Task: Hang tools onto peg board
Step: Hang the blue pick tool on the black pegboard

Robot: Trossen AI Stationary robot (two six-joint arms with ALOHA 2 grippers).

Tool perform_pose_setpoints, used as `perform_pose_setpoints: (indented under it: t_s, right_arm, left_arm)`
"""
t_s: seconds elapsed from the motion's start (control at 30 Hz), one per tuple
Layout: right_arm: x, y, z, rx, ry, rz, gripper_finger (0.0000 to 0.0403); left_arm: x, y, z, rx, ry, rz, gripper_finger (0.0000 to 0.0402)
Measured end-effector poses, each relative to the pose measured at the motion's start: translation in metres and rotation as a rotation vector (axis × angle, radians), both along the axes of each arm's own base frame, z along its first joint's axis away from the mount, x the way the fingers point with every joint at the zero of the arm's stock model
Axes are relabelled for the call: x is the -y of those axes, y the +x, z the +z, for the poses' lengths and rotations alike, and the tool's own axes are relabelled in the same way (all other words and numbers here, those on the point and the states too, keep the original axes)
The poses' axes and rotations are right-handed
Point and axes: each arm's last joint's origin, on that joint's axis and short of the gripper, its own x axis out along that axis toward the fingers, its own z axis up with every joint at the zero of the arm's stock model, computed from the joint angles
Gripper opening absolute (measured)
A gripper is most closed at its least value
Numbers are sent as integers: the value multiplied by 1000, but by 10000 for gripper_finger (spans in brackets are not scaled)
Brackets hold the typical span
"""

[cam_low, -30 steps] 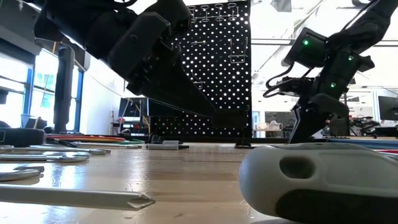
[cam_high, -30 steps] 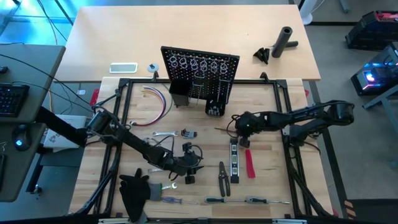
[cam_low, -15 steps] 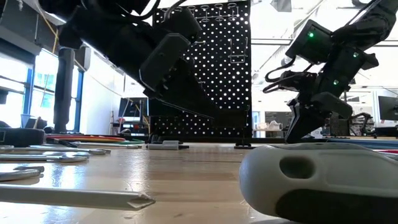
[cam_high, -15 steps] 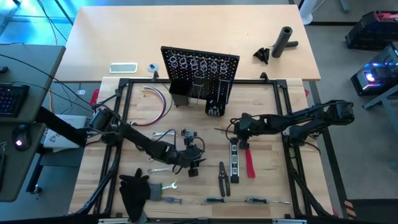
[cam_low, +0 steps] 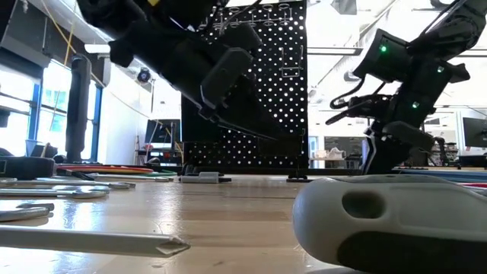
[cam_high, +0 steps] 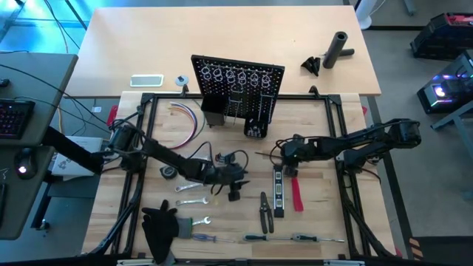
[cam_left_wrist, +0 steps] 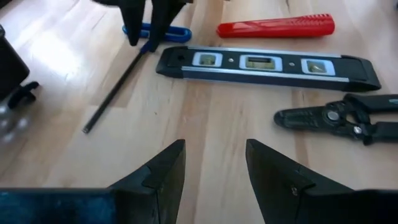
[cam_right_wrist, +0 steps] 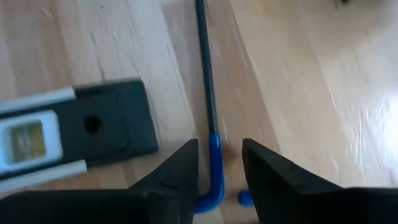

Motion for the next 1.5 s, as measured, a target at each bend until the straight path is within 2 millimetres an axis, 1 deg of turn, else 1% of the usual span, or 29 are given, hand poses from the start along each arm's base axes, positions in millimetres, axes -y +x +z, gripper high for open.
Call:
perform_pose_setpoints:
  t_s: [0.13,0.2,0.27,0.37,0.43,0.57,0.77,0.93,1.1,1.27,1.43,1.5]
  right_arm:
    - [0,-1,0,-12,1,2,107]
    - [0,0,-1,-15,-7,24,94]
    - [0,2,-3,-16,-6,49,72]
    - [2,7,-10,-21,29,77,26]
    - [2,10,-14,-23,39,87,11]
    - [2,14,-17,3,38,96,14]
    - [-4,21,-14,76,-1,188,5]
    - [-8,24,-12,113,-3,255,2]
    - [-10,28,-10,162,6,310,0]
    - [-11,32,-6,224,22,350,4]
    - [-11,32,-7,218,19,330,2]
    - [-10,32,-7,218,13,326,1]
  left_arm:
    - [-11,4,2,-1,10,1,163]
    - [-17,6,4,2,13,-1,163]
    - [-23,8,5,2,18,-4,163]
    - [-32,12,8,7,26,-15,163]
    - [-38,14,10,10,21,-26,163]
    - [-48,17,11,11,4,-49,163]
    - [-58,16,9,-19,2,-31,163]
    - [-59,15,8,-32,22,-43,169]
    - [-60,15,6,-51,-1,-65,180]
    - [-61,17,-3,-66,-29,-72,182]
    - [-61,17,-20,-116,-50,-71,182]
    - [-61,18,-24,-123,-52,-55,182]
